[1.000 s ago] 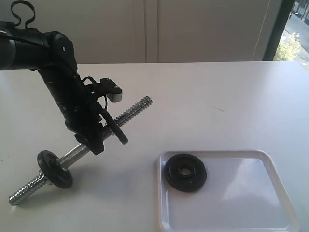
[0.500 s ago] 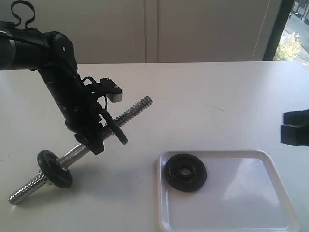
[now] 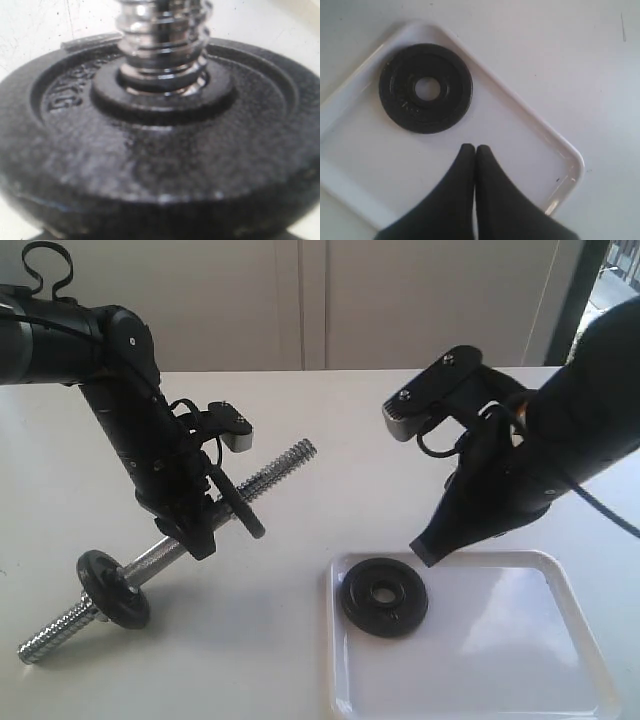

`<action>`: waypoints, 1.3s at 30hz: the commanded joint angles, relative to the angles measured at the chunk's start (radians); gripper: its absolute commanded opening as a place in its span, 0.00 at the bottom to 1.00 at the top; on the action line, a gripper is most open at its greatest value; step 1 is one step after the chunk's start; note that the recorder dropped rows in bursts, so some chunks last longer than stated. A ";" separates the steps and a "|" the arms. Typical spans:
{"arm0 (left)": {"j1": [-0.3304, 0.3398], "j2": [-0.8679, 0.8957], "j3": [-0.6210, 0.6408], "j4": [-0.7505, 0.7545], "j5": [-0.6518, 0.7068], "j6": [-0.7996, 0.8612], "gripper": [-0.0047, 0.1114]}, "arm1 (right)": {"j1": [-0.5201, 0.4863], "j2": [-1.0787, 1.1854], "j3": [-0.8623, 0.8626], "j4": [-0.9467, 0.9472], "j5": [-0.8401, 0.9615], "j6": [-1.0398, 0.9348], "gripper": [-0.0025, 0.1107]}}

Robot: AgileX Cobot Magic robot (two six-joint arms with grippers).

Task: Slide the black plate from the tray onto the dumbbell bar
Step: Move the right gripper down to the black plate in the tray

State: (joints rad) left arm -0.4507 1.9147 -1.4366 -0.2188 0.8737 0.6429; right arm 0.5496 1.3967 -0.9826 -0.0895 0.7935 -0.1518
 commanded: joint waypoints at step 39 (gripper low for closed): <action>-0.002 -0.054 -0.017 -0.061 0.010 0.007 0.04 | 0.038 0.350 -0.114 0.089 -0.036 0.098 0.95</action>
State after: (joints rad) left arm -0.4507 1.9147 -1.4352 -0.2188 0.8719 0.6452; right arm 0.5876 1.7181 -1.0932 -0.0079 0.7751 -0.0305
